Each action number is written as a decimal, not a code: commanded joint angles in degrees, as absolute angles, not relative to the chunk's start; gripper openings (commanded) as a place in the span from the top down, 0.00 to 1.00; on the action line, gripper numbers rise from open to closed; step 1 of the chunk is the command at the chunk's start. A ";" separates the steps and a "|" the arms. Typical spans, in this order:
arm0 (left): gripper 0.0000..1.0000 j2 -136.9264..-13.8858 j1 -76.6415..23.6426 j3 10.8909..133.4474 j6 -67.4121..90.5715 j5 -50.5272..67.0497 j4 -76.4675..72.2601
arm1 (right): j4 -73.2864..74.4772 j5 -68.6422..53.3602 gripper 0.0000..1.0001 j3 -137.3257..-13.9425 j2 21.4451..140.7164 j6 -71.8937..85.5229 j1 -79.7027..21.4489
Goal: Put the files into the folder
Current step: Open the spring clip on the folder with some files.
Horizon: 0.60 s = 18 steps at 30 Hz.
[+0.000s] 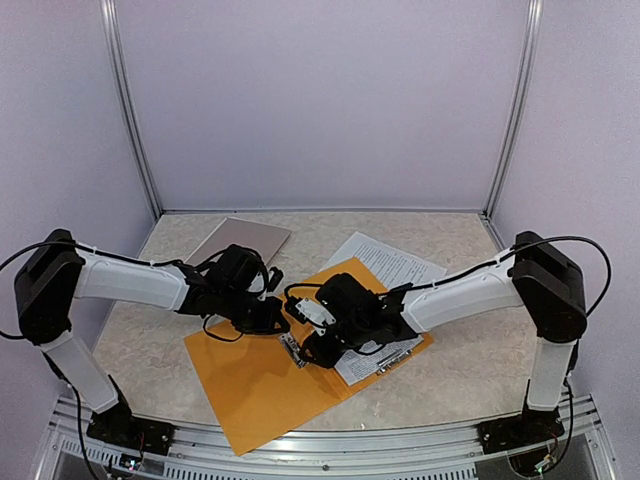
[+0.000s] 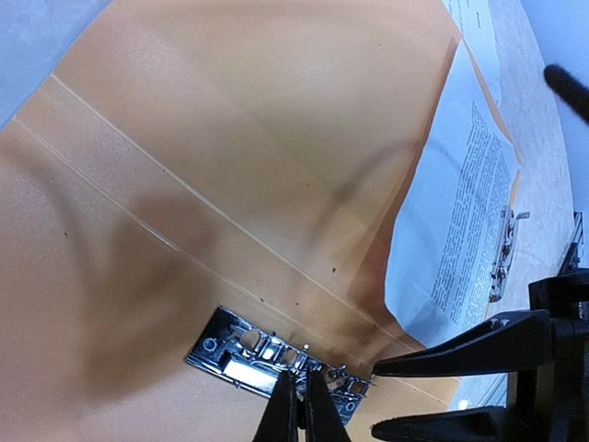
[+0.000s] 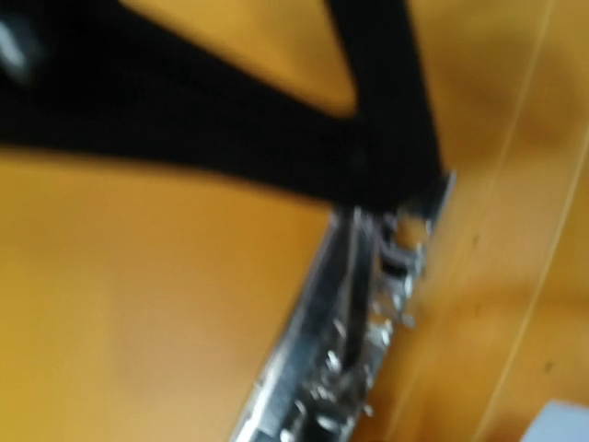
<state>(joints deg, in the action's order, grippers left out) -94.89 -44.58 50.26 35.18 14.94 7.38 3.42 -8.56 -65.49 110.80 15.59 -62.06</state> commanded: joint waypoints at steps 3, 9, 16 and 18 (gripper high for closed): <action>1.00 -96.56 -46.11 53.28 35.06 17.43 12.73 | 0.15 -7.95 0.62 -64.93 106.26 13.87 -61.75; 0.93 -95.99 -47.55 55.57 34.28 18.29 13.16 | -0.48 -3.34 0.61 -60.57 100.81 15.28 -61.41; 0.92 -93.84 -50.45 56.43 33.69 18.47 14.18 | 4.50 2.26 0.60 -54.60 92.19 17.49 -60.67; 0.91 -93.58 -51.66 56.42 32.93 18.31 14.42 | 6.30 3.69 0.60 -53.44 90.34 18.23 -60.43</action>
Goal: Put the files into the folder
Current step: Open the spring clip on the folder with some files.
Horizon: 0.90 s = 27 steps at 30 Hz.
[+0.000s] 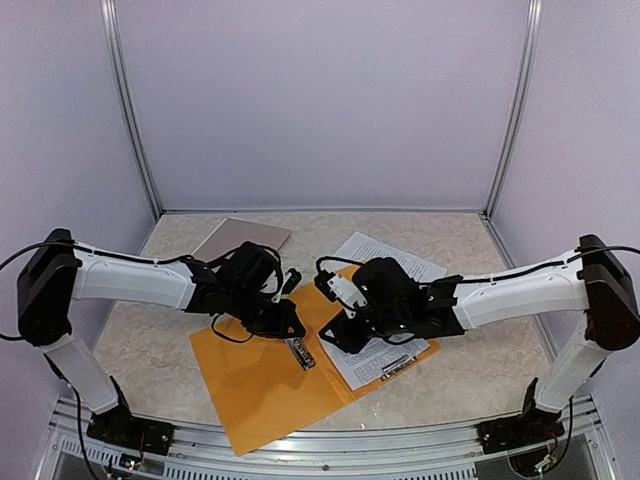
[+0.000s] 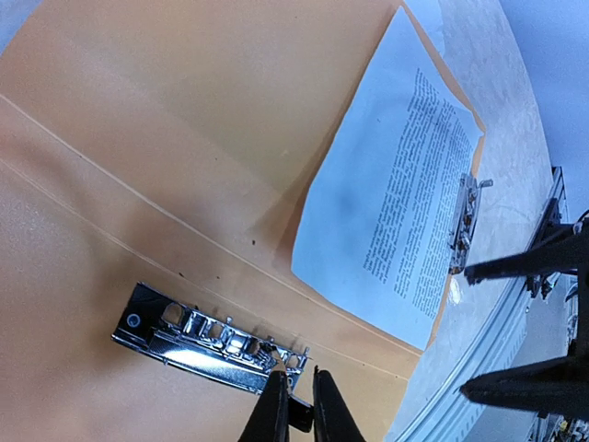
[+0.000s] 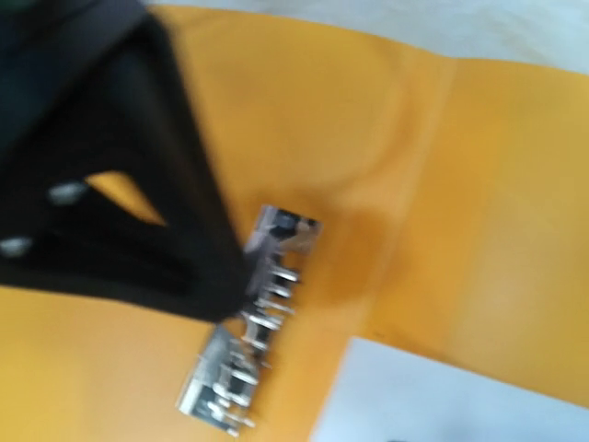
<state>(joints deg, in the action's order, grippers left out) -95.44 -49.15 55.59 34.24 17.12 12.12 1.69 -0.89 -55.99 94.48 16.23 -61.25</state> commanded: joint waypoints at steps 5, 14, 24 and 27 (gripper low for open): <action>0.90 -94.08 -54.89 57.05 30.75 16.19 16.52 | 9.01 6.41 0.60 -50.86 86.67 19.32 -59.65; 0.75 -95.38 -60.97 59.36 29.32 12.07 19.91 | 9.10 7.60 0.61 -48.04 85.18 20.53 -59.11; 0.70 -100.27 -65.85 62.45 27.34 12.20 22.55 | 8.47 8.33 0.62 -45.96 84.31 21.52 -59.12; 0.69 -100.22 -66.69 62.49 26.54 12.36 23.02 | 8.16 8.05 0.62 -45.34 84.34 21.87 -59.09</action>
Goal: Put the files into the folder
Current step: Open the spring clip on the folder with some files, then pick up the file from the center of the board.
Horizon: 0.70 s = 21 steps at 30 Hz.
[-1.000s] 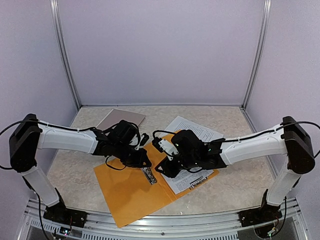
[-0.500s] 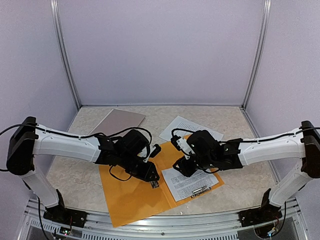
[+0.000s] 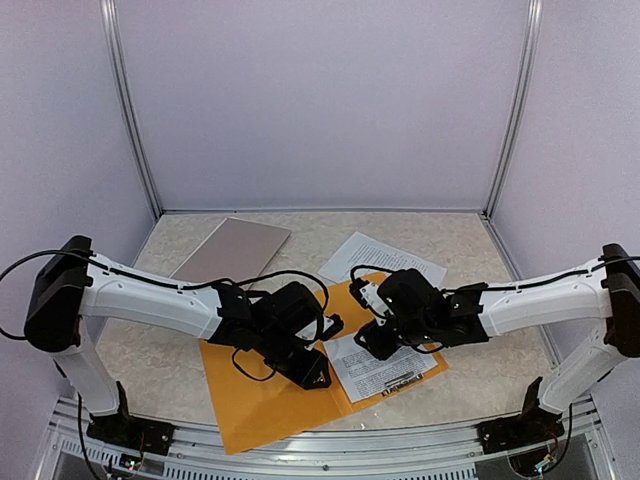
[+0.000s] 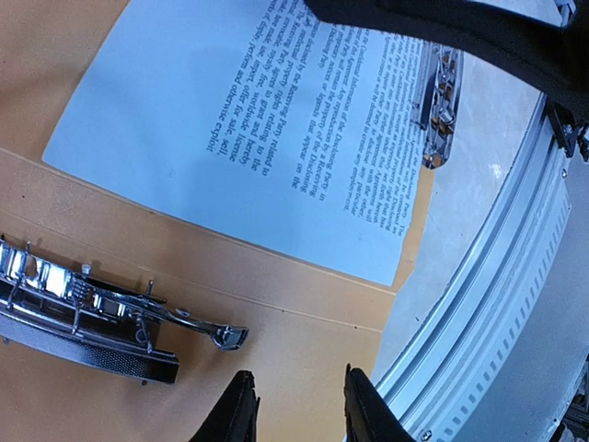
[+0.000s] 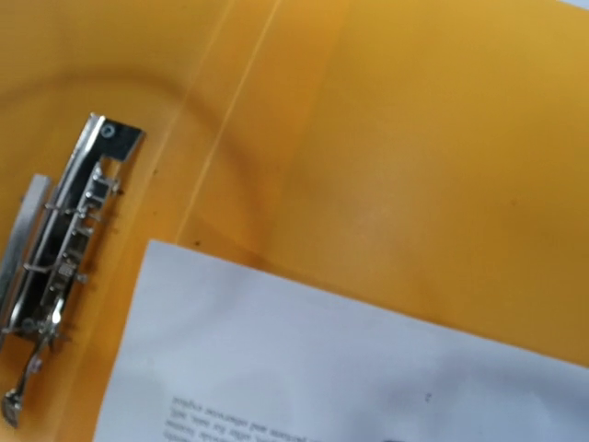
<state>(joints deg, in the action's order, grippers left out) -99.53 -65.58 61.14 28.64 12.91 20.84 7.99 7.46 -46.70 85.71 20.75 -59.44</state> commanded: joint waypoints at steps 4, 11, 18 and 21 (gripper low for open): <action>0.68 -99.23 -67.20 62.75 25.27 11.29 25.17 | 8.59 8.69 0.62 -45.15 84.63 22.30 -59.08; 0.43 -92.42 -66.81 62.61 25.46 3.69 24.89 | 15.66 15.66 0.56 -49.70 85.25 23.29 -55.21; 0.18 -87.44 -59.74 62.59 28.83 2.11 21.47 | 16.46 15.46 0.34 -56.03 89.93 17.05 -43.40; 0.09 -86.23 -53.90 62.50 31.48 4.72 19.53 | 16.62 15.93 0.23 -60.26 93.49 15.12 -38.56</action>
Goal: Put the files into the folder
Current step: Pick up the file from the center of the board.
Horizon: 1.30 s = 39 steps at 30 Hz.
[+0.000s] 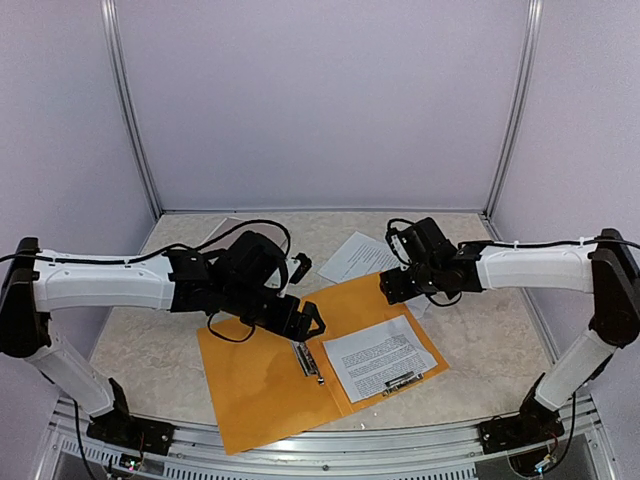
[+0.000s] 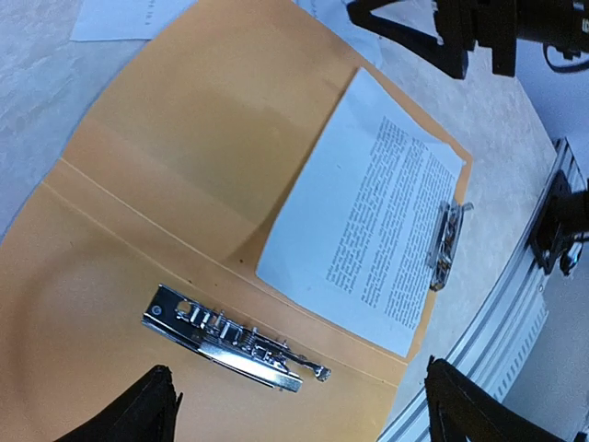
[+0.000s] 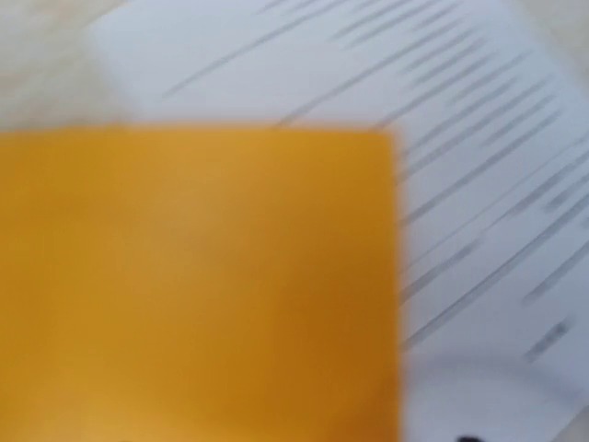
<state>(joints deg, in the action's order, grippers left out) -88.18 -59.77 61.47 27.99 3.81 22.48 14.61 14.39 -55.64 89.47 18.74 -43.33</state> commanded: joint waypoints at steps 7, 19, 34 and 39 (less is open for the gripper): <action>0.01 -90.16 -43.23 67.23 32.06 10.45 17.64 | 16.22 13.53 0.14 -67.74 100.67 13.96 -25.62; 0.04 -111.34 -35.07 86.68 30.90 16.99 20.54 | 17.27 5.29 0.13 -75.37 110.55 13.33 -11.76; 0.15 -137.01 -32.63 112.43 35.75 22.25 22.84 | 13.01 -2.12 0.16 -72.55 115.04 17.24 -10.37; 0.17 -142.20 -32.61 117.60 36.62 22.62 24.10 | 12.19 -2.59 0.17 -71.07 115.48 17.73 -10.05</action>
<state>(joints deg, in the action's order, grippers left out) -138.69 -33.01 113.73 35.22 21.28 21.65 13.61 -1.06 -72.66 114.41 16.58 -10.81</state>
